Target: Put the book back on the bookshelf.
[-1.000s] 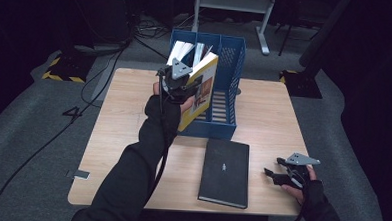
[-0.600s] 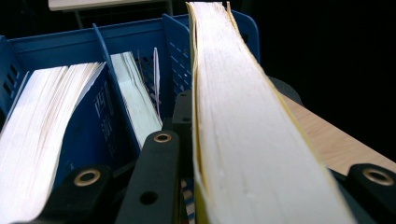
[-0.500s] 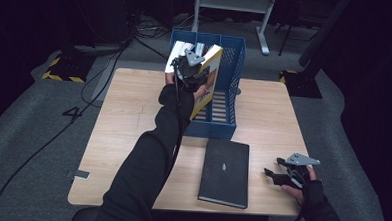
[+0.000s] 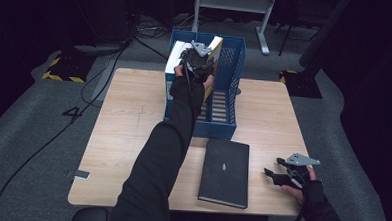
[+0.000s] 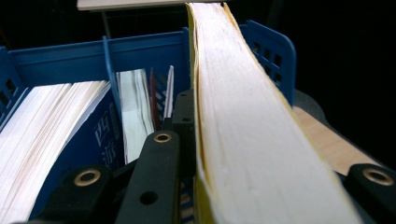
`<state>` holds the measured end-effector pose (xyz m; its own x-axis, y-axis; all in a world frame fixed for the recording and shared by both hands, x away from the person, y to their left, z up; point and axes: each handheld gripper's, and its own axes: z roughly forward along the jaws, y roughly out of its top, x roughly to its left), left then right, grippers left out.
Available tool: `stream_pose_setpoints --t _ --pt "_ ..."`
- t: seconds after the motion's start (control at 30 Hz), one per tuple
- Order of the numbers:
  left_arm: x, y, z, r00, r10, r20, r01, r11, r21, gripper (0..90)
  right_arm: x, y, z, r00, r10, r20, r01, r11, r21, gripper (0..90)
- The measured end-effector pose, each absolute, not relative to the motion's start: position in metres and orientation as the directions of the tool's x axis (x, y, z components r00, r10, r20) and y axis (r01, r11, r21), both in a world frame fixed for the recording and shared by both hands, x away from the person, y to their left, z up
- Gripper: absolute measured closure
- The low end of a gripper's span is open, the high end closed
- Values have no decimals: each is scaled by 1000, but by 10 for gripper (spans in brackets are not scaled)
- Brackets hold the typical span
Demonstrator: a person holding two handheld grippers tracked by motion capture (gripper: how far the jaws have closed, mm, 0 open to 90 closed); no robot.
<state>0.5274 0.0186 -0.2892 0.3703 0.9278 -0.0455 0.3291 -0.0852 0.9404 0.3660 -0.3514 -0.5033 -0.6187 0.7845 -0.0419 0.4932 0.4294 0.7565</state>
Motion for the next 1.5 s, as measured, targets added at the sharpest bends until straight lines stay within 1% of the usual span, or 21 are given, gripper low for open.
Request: stream_pose_setpoints --t 0.1,0.27,0.57,0.73,0.83,0.93,0.97,1.0,1.1,1.5 --pt "534 12 -293 348 936 -54 353 -77 933 750 366 -351 -503 -618 785 -44 492 429 758 283" --pt "539 -1 -297 305 951 -55 366 -64 929 749 365 -351 -503 -618 785 -47 490 431 757 286" --pt "544 -16 -307 244 968 -53 362 -40 931 747 365 -351 -503 -621 782 -51 485 434 759 289" --pt "545 -21 -316 212 975 -71 371 -13 929 746 364 -351 -503 -620 783 -49 487 433 758 290" --pt "545 -24 -322 199 978 -65 363 -12 932 746 364 -351 -503 -619 784 -52 486 434 758 290" --pt "541 -28 -325 183 982 -53 331 -11 944 746 365 -351 -503 -620 783 -50 486 434 759 290" --pt "541 -30 -327 188 982 -21 330 -43 943 746 364 -351 -503 -620 783 -50 486 434 759 290" --pt "541 -31 -328 187 982 -8 332 -55 942 746 365 -351 -503 -620 783 -49 487 433 758 290" --pt "539 -30 -336 182 982 -38 341 -27 940 745 365 -351 -503 -619 784 -46 490 431 757 291" --pt "539 -28 -358 193 979 -61 358 -12 934 741 365 -351 -503 -620 783 -42 491 430 758 292"
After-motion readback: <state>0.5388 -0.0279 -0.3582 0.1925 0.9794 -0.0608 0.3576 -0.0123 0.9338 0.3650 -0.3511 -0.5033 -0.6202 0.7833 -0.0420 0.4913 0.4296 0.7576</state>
